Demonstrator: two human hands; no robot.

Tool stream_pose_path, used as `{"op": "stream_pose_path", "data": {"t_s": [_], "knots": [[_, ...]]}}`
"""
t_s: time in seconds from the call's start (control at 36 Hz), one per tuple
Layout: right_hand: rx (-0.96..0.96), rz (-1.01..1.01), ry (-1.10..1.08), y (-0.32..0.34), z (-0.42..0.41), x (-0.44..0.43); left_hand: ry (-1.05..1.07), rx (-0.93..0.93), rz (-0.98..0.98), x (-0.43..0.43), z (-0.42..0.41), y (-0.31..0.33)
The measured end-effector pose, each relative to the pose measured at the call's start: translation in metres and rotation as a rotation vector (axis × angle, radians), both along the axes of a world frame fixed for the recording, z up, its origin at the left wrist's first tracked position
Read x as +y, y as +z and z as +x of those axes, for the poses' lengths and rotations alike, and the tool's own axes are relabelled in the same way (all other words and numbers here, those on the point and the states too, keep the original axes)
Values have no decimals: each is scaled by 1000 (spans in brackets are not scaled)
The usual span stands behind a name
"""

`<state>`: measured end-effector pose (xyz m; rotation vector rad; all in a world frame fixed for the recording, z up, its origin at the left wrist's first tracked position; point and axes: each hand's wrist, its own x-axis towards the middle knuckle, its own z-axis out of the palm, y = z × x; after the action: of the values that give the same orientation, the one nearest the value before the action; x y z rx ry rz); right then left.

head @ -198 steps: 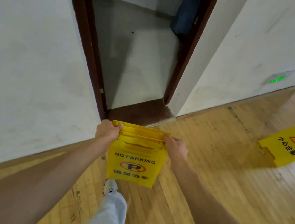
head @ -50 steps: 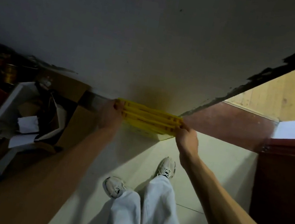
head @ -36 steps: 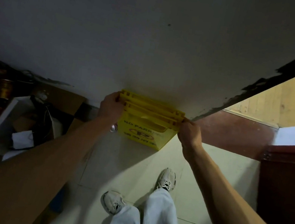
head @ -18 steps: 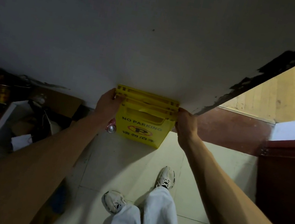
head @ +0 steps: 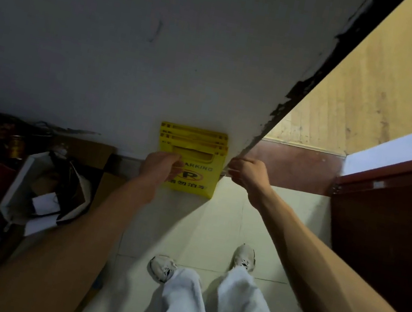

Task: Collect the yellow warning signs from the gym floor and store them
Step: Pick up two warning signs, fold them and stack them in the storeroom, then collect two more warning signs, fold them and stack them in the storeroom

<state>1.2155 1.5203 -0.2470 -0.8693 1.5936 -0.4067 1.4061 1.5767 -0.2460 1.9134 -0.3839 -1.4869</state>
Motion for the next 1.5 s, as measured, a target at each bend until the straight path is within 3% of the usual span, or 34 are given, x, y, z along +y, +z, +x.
{"op": "stream_pose_path", "data": {"t_s": [0.14,0.39,0.58,0.72,0.94,1.17,1.5], "knots": [[-54,-11,147,49,-14,3,-154,-14,-68,4,-24,54],[-41,-83,336,114,-88,-5,-395,-283,-143,-2,-97,126],[-134,-132,311,145,-214,-17,-404,-289,-200,-18,-221,167],[-97,-191,247,165,-315,-32,-370,-275,-243,-47,-324,189],[-10,-252,43,190,-430,-73,-537,-210,-288,-92,-439,209],[35,-228,-63,181,-470,-143,-506,-206,-318,-181,-469,208],[12,-192,-94,189,-434,-331,-399,-133,-279,-386,-440,203]]}}
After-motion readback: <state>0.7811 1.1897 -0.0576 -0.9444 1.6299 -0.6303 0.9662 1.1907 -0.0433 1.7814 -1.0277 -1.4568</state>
